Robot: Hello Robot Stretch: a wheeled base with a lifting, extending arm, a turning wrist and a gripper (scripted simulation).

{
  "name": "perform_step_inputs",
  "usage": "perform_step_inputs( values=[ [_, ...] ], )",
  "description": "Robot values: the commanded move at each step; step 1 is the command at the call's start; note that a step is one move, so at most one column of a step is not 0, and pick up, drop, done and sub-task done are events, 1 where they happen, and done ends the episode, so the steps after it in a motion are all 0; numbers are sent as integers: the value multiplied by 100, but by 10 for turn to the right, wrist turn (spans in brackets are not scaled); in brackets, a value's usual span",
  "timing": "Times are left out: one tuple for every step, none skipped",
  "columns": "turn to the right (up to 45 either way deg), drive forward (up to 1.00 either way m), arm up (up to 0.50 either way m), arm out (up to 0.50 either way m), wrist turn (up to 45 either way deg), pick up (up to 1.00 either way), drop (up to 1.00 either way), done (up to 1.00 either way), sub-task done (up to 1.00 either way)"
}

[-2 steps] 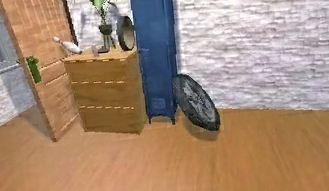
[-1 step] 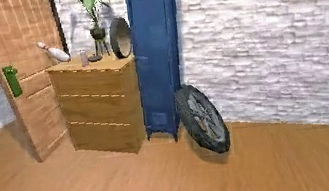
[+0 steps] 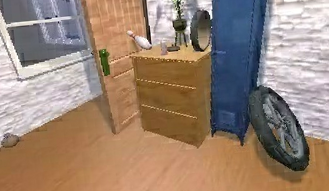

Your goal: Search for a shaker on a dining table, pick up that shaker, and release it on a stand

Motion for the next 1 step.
perform_step_inputs(
  values=[
    [0, 60, 0, 0, 0, 0, 0, 0, 0]
  ],
)
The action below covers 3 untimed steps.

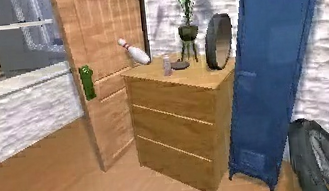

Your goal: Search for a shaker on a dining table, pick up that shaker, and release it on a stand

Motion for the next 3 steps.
perform_step_inputs(
  values=[
    [-450, 0, 0, 0, 0, 0, 0, 0, 0],
    [0, 100, 0, 0, 0, 0, 0, 0, 0],
    [0, 60, 0, 0, 0, 0, 0, 0, 0]
  ],
)
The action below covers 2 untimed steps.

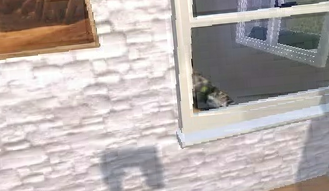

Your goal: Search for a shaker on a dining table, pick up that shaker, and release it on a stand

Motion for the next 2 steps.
perform_step_inputs(
  values=[
    [300, 0, 0, 0, 0, 0, 0, 0, 0],
    [0, 40, 0, 0, 0, 0, 0, 0, 0]
  ],
)
